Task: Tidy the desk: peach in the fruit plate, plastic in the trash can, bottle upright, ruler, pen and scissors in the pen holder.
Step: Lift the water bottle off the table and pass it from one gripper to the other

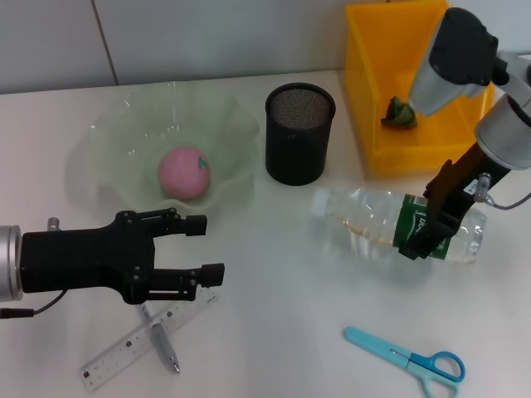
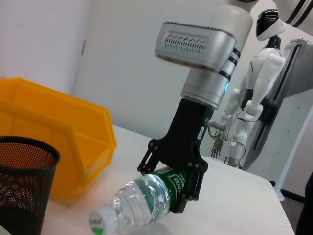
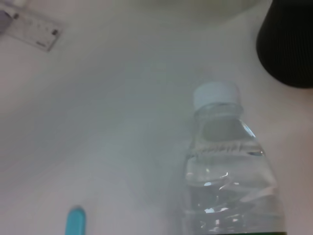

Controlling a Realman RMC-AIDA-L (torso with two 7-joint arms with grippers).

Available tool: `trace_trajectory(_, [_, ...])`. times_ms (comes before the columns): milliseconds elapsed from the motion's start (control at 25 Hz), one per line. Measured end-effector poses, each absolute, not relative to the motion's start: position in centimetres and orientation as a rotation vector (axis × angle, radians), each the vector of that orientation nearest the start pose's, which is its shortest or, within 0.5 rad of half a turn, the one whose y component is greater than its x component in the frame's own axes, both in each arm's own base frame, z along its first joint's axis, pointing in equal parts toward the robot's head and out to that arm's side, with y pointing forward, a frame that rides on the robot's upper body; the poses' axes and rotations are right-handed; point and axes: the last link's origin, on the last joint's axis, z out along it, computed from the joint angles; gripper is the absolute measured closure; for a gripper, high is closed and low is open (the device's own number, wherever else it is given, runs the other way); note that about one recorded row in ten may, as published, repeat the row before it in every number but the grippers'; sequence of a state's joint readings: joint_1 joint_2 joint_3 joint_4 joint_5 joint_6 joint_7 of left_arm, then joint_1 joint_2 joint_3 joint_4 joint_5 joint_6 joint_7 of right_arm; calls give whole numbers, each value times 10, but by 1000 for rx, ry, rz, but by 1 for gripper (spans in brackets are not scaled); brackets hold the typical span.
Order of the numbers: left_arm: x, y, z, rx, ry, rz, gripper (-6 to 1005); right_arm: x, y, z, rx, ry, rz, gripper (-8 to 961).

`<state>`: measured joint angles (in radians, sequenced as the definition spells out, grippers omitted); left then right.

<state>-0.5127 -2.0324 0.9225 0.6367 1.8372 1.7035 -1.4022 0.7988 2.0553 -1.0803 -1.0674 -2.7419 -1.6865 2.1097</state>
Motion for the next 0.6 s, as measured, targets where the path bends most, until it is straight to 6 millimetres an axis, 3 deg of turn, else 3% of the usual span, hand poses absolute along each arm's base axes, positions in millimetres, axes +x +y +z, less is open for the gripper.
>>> trace_trajectory(320, [-241,308,-3,-2936,-556,-835,165,197,375,30,-2814,676,-579,185])
trace_trajectory(600, [-244,309,3,-2862,-597,-906,165,194,367,43,-2889,643,-256,184])
